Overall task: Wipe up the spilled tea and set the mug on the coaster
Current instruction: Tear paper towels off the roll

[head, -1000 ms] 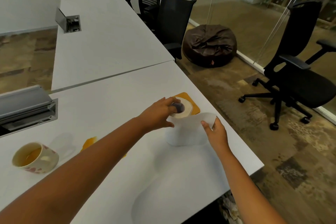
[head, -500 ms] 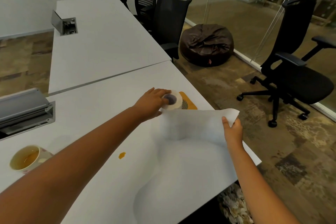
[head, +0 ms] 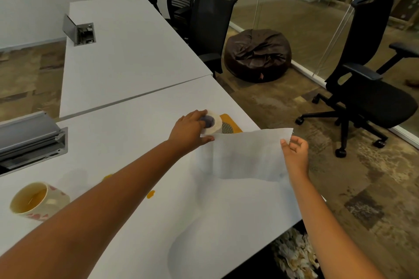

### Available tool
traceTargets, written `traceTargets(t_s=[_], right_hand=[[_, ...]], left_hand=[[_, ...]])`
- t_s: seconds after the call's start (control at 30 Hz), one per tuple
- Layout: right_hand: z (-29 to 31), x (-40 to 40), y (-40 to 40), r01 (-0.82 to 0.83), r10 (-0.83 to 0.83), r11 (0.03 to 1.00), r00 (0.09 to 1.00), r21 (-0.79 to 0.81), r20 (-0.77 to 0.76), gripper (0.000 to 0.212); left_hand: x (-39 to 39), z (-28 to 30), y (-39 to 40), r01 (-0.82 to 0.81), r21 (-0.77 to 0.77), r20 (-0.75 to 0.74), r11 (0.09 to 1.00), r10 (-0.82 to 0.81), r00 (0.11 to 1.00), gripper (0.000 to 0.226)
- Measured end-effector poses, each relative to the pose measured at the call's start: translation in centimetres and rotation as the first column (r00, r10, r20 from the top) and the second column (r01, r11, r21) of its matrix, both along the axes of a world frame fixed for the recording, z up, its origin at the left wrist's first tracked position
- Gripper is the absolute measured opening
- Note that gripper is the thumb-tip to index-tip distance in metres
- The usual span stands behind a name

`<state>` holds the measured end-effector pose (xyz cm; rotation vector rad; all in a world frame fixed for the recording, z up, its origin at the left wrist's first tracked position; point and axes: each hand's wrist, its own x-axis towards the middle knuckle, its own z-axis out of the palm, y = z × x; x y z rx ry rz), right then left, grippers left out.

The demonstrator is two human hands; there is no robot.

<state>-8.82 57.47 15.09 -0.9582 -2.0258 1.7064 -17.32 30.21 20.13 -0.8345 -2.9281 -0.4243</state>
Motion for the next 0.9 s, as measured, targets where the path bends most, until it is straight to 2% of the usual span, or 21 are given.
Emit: traceTargets(t_s=[0.07,0.13,0.2,0.3,0.37,0.43,0.5,0.63,0.77,0.9], right_hand=[[0.7,0.0,-0.5,0.031,-0.023,0.994,0.997,0.105,-0.075,0.049],[1.7,-0.1,-1.5,0.097,-0.010,0.931,0.970,0.353,-0.242,0.047],[2.9,-0.5,-3.1,0.088,0.127,0.843,0.926,0.530,-0.355,0.038],[4.1,-1.1,-6.1,-0.156,0.422,0.706,0.876,0.691,-0.233,0.029],[4.2,-1.7,-7.6,-0.341,0.547,0.618,0.834,0.708,-0.076,0.036],[4.1,-2.3,-8.5,-0.500,0.592,0.562,0.799,0.659,0.101,0.043],[3.8,-2.9,-8.6,-0.559,0.589,0.510,0.781,0.654,0.209,0.040],[3.1,-3.3,-7.8,-0.533,0.570,0.525,0.799,0.664,0.191,0.020],[2.1,-3.0,-7.2,-0.552,0.563,0.570,0.802,0.609,0.200,0.021],[1.6,-3.0,-6.7,-0.528,0.550,0.624,0.821,0.576,0.156,0.018]], left_hand=[[0.0,0.0,0.0,-0.002,-0.001,0.007,1.000,0.002,1.000,0.053],[0.0,0.0,0.1,-0.010,0.004,0.009,1.000,0.010,1.000,0.052],[0.0,0.0,0.2,-0.029,0.018,0.008,0.999,0.029,1.000,0.052],[0.0,-0.1,0.4,-0.055,0.043,0.004,0.998,0.055,0.998,0.051],[0.0,-0.2,0.4,-0.060,0.051,-0.001,0.997,0.060,0.998,0.052],[0.0,-0.3,0.3,-0.068,0.059,0.001,0.996,0.068,0.998,0.053],[-0.1,-0.4,0.2,-0.069,0.077,0.002,0.995,0.069,0.998,0.053],[-0.3,-0.1,-0.4,-0.026,0.051,0.031,0.998,0.024,0.999,0.054],[-0.2,-0.1,-1.0,0.018,-0.007,0.065,1.000,-0.018,0.998,0.059],[-0.3,-0.2,-0.7,0.034,-0.001,0.056,0.999,-0.034,0.998,0.060]])
